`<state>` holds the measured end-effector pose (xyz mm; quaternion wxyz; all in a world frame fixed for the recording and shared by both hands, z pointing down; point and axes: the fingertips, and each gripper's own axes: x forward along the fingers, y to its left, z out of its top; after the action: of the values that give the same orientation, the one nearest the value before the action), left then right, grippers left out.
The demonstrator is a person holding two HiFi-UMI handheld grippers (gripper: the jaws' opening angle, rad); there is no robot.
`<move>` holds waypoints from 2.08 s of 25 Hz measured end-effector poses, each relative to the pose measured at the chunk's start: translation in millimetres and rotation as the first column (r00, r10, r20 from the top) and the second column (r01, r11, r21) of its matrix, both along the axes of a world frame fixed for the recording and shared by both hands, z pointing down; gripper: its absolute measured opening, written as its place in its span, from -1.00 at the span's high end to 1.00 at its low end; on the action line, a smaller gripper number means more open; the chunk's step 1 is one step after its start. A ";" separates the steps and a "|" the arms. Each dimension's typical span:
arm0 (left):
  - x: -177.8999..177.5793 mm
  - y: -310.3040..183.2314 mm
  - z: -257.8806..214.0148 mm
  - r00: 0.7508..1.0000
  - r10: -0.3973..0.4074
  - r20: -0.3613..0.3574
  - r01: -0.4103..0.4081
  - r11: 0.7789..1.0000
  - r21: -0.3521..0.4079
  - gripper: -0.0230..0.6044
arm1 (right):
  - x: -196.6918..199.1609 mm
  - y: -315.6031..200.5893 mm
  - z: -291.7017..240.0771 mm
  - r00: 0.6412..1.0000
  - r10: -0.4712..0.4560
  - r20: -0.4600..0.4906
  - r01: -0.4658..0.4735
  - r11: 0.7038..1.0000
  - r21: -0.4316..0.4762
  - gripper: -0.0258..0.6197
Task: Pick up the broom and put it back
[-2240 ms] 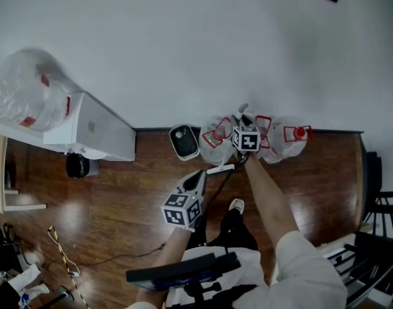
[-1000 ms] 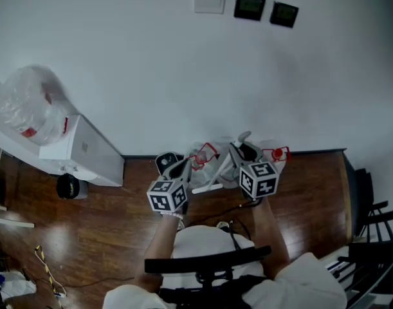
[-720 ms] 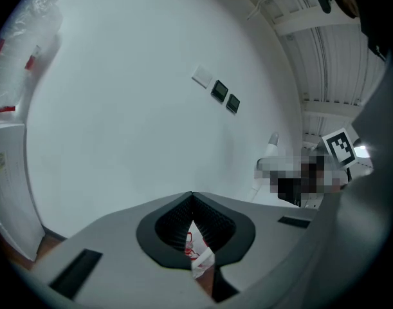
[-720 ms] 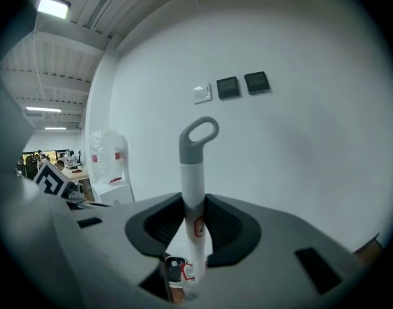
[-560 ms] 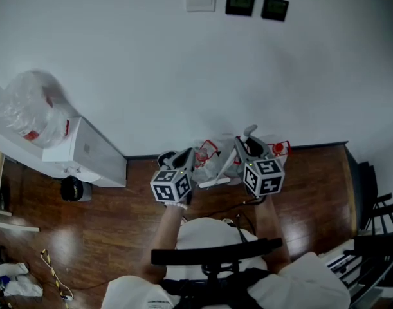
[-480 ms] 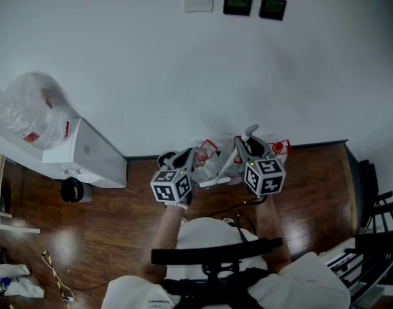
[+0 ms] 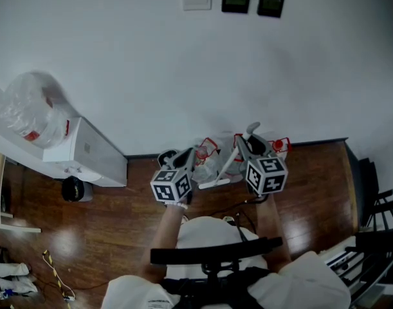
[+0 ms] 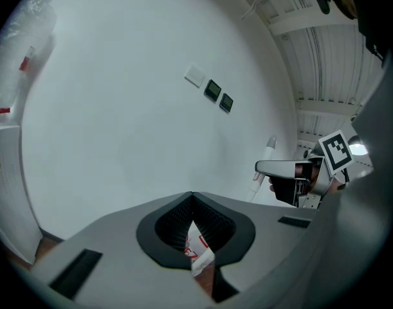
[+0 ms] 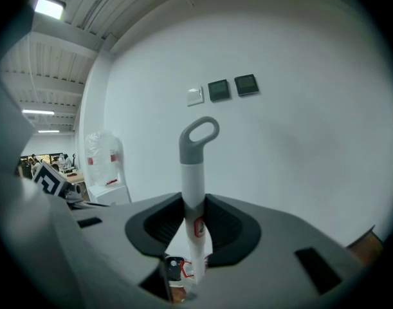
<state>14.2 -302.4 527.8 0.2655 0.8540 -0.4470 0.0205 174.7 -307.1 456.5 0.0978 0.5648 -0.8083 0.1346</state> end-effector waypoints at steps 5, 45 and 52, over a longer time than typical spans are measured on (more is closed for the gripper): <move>-2.9 2.5 -1.4 1.000 -0.007 -0.003 0.007 1.000 0.000 0.97 | -1.2 2.2 -1.1 1.000 -0.003 0.006 0.003 1.000 -0.001 0.53; -110.9 66.2 59.3 0.978 -0.207 0.032 0.209 0.968 -0.141 0.97 | -77.8 -77.8 260.0 0.973 -0.211 -0.092 0.154 0.893 -0.424 0.52; -134.9 64.8 61.1 0.968 -0.250 0.030 0.252 0.957 -0.145 0.97 | -84.9 -113.7 263.6 0.976 -0.190 -0.103 0.130 0.897 -0.423 0.50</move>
<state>-120.7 -237.6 588.9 0.3259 0.7681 -0.5506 0.0248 89.8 -420.8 720.1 0.2829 0.4709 -0.7961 0.2538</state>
